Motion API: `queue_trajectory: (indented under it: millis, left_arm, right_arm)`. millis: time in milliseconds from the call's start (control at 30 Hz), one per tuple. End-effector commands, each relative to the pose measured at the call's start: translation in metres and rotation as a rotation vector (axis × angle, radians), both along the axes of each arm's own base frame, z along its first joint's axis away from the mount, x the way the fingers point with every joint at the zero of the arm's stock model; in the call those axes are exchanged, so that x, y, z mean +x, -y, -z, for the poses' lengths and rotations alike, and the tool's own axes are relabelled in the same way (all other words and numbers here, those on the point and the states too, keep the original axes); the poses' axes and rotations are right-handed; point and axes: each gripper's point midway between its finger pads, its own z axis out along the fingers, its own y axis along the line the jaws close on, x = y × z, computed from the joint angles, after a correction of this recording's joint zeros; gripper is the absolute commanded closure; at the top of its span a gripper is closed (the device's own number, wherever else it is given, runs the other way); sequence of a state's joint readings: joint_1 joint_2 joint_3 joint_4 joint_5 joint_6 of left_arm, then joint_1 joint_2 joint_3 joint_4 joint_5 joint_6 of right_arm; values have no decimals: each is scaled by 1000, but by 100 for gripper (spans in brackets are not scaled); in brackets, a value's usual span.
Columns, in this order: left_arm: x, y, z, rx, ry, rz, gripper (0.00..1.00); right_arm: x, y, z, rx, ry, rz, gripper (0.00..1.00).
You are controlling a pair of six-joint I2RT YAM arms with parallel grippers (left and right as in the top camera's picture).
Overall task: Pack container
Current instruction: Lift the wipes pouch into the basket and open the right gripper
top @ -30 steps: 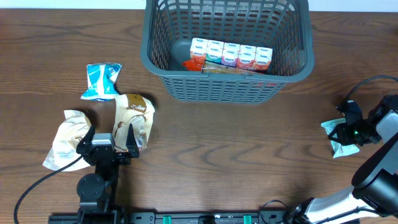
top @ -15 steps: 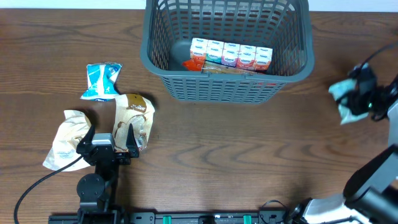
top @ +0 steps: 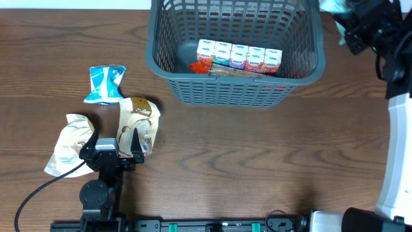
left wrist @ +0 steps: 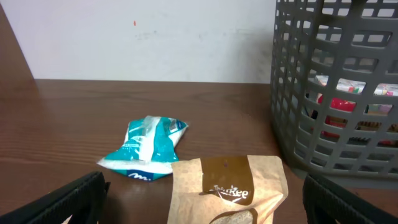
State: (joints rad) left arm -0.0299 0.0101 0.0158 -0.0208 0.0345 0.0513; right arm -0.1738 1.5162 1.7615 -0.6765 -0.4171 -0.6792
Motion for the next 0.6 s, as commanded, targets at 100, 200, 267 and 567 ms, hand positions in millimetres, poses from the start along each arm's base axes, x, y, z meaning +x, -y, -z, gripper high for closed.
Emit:
queue_trajectory:
  millis: [100,200,267,567]
  left_arm:
    - [-1,5,15,-7,-48,29,1]
    - [-1,5,15,-7,-48,29,1]
    - [-1,5,15,-7,-49,29,1]
    - [-1,5,15,-7,-49,31,1]
  right_arm:
    - [-19,-95,-33,-44,115,-313,99]
    - [-21,-126,-30,-89,132,-385,99]
    - [-17,-142,-24,-139,131,-397,99]
    - [10,-171,31,-295,-54,-400,99]
